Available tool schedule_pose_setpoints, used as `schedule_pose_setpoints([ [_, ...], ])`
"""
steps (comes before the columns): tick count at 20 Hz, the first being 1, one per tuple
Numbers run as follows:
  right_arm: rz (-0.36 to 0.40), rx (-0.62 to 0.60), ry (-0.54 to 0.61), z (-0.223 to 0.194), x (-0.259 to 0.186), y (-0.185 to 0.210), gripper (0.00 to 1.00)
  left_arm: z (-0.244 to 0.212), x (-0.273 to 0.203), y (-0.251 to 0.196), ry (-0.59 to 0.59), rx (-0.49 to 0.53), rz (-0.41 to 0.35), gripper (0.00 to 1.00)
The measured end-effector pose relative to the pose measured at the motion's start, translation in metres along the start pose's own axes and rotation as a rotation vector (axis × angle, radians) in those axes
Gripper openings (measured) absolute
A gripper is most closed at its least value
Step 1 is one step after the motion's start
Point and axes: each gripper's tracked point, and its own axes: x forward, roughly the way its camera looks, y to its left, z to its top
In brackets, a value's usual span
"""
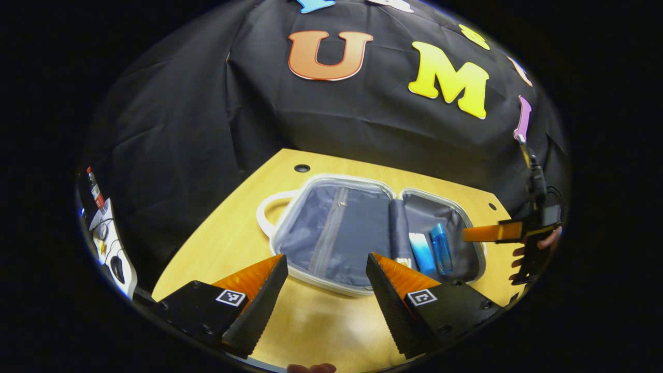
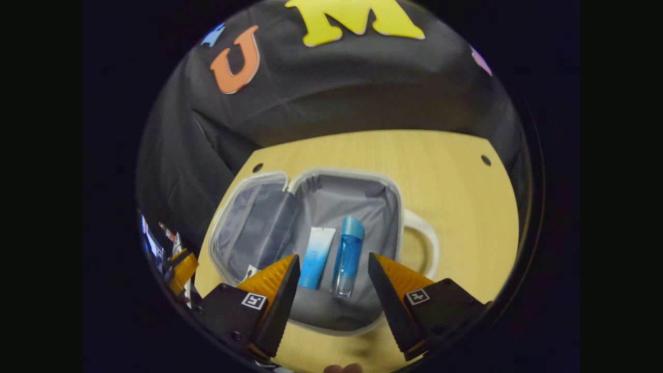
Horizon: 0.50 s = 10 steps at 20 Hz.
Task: First open the suitcase, pack the skin care products into it, and then close the suitcase.
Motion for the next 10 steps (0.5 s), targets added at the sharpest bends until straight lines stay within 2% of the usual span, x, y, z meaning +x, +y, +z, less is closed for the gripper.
schedule_pose_setpoints([
  [1,0.013,-0.024,-0.028,0.006,-0.01,0.003,0.78,0.006,0.004,0.011,-0.013,-0.017,-0.01,0.97],
  [2,0.032,-0.044,-0.042,0.008,-0.021,0.006,0.73,0.013,0.009,0.02,-0.031,-0.039,-0.033,0.97],
  [3,0.043,-0.064,-0.053,0.01,-0.031,0.007,0.78,0.019,0.015,0.031,-0.044,-0.058,-0.056,0.97],
  [5,0.059,-0.096,-0.091,0.015,-0.05,0.008,0.75,0.023,0.032,0.065,-0.036,-0.09,-0.061,0.97],
  [6,0.055,-0.112,-0.11,0.018,-0.06,0.005,0.81,0.023,0.047,0.078,-0.027,-0.108,-0.067,0.97],
  [7,0.055,-0.128,-0.118,0.018,-0.069,0.002,0.81,0.025,0.058,0.091,-0.021,-0.134,-0.076,0.99],
  [8,0.052,-0.132,-0.117,0.015,-0.076,-0.002,0.77,0.027,0.07,0.099,-0.015,-0.162,-0.091,0.99],
  [9,0.043,-0.14,-0.116,0.012,-0.083,-0.007,0.77,0.029,0.083,0.107,-0.011,-0.191,-0.104,0.98],
  [10,0.026,-0.148,-0.115,0.009,-0.088,-0.016,0.82,0.029,0.097,0.114,-0.002,-0.22,-0.119,0.98],
])
